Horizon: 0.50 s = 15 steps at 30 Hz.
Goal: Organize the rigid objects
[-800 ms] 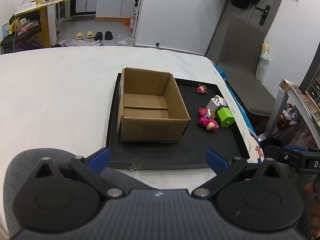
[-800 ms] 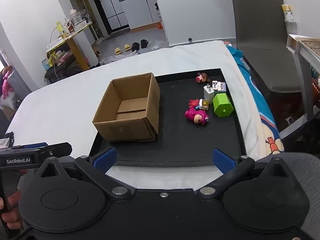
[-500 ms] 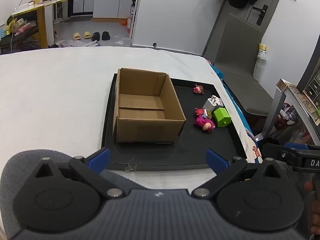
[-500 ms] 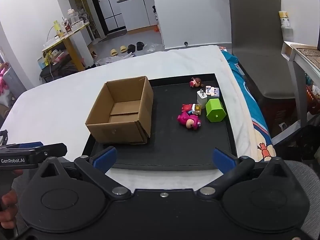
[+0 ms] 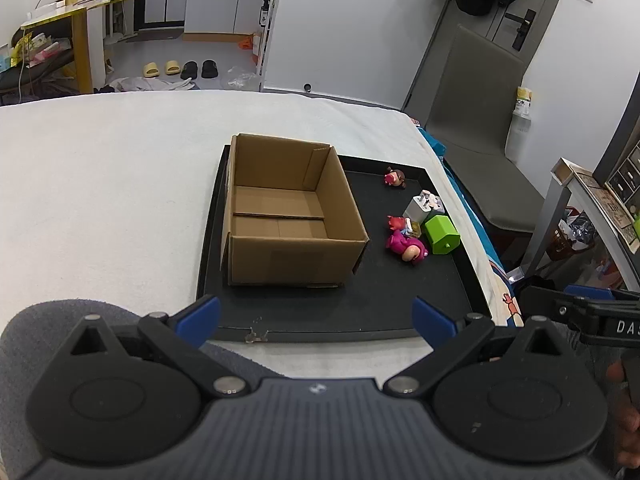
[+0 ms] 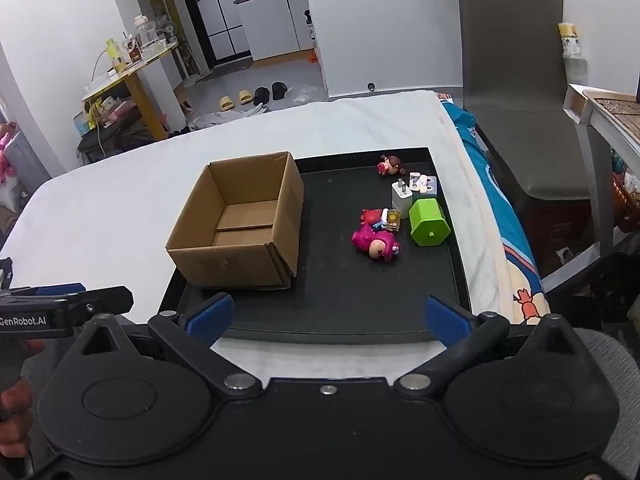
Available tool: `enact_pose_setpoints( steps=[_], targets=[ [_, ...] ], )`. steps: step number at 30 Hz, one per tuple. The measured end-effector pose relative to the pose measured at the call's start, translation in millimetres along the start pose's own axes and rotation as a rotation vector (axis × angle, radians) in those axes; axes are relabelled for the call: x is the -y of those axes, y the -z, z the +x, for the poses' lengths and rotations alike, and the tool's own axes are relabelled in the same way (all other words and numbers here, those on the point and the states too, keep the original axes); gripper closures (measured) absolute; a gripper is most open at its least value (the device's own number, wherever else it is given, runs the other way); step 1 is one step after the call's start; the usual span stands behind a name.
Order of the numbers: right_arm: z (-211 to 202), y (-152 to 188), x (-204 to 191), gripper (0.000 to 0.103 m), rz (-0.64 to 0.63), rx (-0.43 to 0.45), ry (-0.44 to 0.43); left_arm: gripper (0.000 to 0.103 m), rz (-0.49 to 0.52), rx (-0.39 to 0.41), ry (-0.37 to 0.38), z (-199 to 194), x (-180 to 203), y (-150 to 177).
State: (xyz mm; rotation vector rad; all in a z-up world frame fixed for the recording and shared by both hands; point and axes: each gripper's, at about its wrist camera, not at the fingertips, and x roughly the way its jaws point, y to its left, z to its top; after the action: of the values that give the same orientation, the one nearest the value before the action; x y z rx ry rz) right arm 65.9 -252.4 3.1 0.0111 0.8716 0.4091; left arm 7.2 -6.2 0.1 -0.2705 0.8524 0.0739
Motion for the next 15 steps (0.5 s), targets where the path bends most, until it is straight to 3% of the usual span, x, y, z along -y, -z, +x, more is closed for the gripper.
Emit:
enact_pose_setpoints(
  steps=[15],
  targets=[
    [0.9, -0.6, -1.0, 0.0, -0.006, 0.002, 0.031, 0.001, 0.003, 0.002, -0.001, 0.3, -1.9, -2.8]
  ],
)
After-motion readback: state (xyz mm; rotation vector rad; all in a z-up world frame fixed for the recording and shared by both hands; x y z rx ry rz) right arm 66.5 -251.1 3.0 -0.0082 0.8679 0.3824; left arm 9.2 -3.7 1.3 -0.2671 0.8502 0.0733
